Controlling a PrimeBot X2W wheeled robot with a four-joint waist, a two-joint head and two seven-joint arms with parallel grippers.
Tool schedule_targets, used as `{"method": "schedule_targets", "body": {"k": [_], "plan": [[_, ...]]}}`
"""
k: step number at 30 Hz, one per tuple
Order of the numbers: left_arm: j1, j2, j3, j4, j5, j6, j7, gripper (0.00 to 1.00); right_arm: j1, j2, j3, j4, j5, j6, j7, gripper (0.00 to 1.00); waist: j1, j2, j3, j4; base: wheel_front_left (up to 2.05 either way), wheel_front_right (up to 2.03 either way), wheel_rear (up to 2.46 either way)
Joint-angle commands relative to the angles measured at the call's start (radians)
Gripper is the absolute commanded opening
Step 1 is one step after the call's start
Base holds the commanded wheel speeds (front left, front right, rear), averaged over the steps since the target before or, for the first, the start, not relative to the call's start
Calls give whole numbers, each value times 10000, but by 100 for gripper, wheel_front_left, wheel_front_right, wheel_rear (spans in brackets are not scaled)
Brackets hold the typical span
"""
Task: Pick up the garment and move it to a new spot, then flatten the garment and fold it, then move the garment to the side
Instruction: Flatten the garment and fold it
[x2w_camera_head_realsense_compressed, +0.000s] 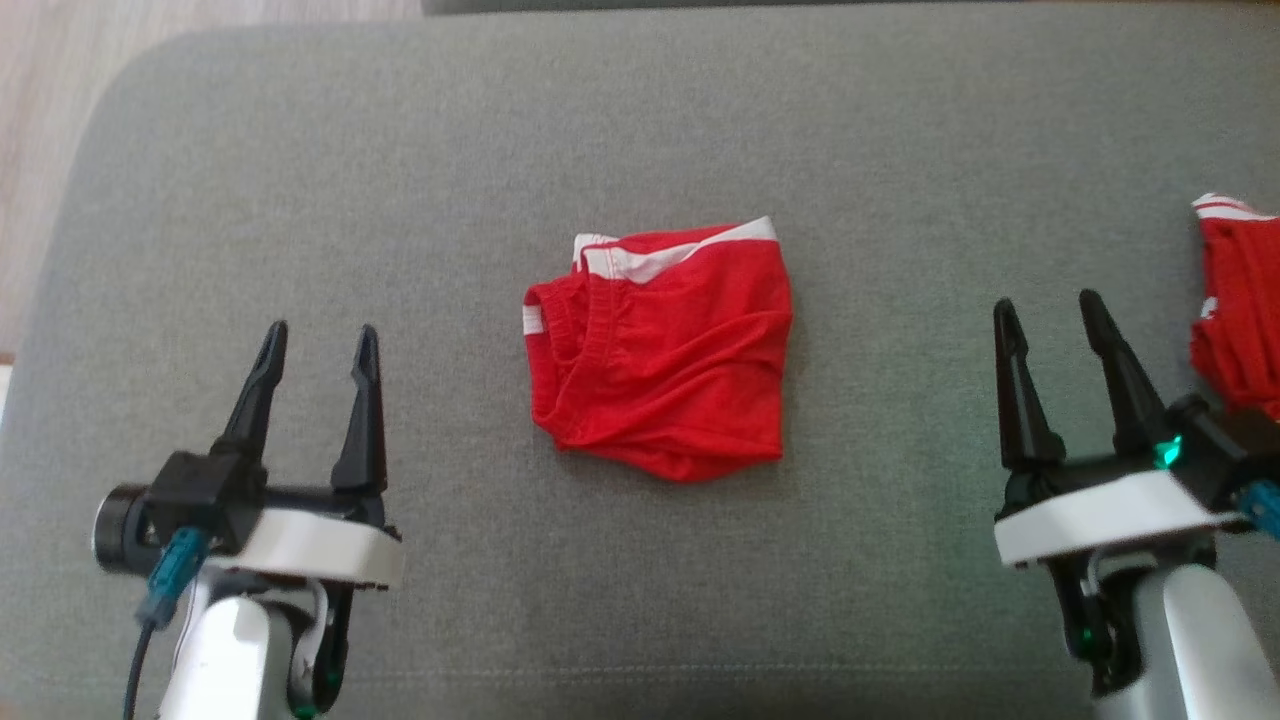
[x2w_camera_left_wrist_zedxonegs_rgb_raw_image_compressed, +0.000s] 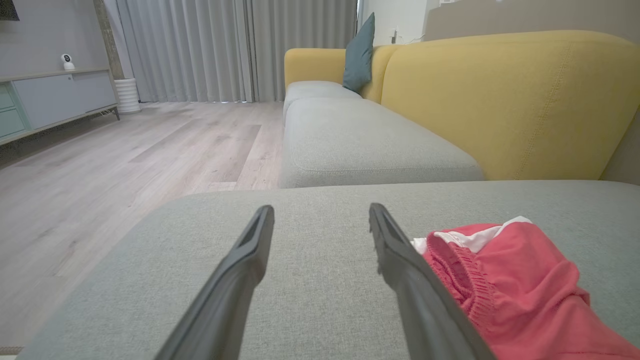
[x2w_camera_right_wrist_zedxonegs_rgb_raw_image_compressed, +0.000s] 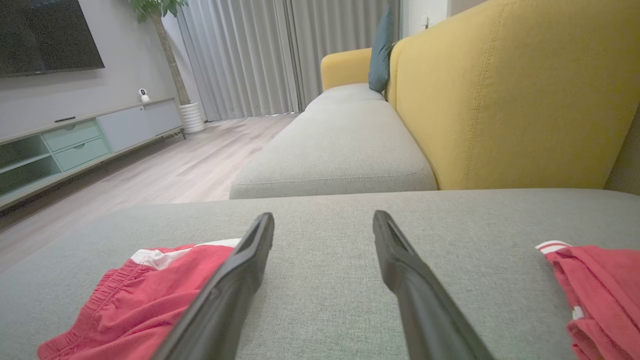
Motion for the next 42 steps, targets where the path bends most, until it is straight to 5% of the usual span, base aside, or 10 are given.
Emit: {"method": "schedule_targets", "body": {"k": [1,22,42], "plan": [[-126,247,408,-365,58,48,-122,100,2,60,187,-548,-50,-7,101,100,0,0,-186,-69,0,0,0],[1121,479,107,-333,112,220,247,100,1820,207,-109,-1578,-122,-7,1093,100,0,0,-1804,-303,0,0,0],[1334,606,23,-576,145,575,633,100,1951,213,-175,-1597,15,-7,1151,100,0,0,-1913,-393,0,0,0]]}}
